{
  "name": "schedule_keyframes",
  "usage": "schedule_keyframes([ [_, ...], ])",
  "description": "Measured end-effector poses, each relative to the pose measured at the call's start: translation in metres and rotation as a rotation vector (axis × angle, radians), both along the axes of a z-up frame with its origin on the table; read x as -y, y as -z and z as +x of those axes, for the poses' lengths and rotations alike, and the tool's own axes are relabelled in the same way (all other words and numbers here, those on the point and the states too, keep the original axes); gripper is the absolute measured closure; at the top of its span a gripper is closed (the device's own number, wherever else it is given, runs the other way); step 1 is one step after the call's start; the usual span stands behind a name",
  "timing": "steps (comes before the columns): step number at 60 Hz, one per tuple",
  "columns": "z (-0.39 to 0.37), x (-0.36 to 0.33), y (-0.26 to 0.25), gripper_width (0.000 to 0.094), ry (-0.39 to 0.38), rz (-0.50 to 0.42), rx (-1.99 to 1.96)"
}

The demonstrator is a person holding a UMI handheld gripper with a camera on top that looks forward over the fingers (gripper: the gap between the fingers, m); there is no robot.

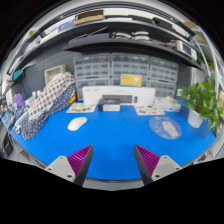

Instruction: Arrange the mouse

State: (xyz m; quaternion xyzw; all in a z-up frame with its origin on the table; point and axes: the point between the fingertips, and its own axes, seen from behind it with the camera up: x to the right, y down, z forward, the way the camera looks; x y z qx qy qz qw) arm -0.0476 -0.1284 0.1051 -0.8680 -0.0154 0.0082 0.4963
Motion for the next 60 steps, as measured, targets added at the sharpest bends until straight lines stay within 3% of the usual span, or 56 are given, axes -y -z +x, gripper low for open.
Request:
schedule_keyframes([
  [9, -0.081, -0.02, 0.052, 0.0099, -0.09, -0.083, -0.029],
  [20, -0.164, -0.071, 0.08, 0.0095, -0.156, -0.124, -0.075],
  [49, -0.218, -0.217, 0.11, 0.0095, -0.068, -0.185, -0.068],
  [60, -0.233, -0.251, 0.115, 0.0103, -0.093, -0.21, -0.059],
])
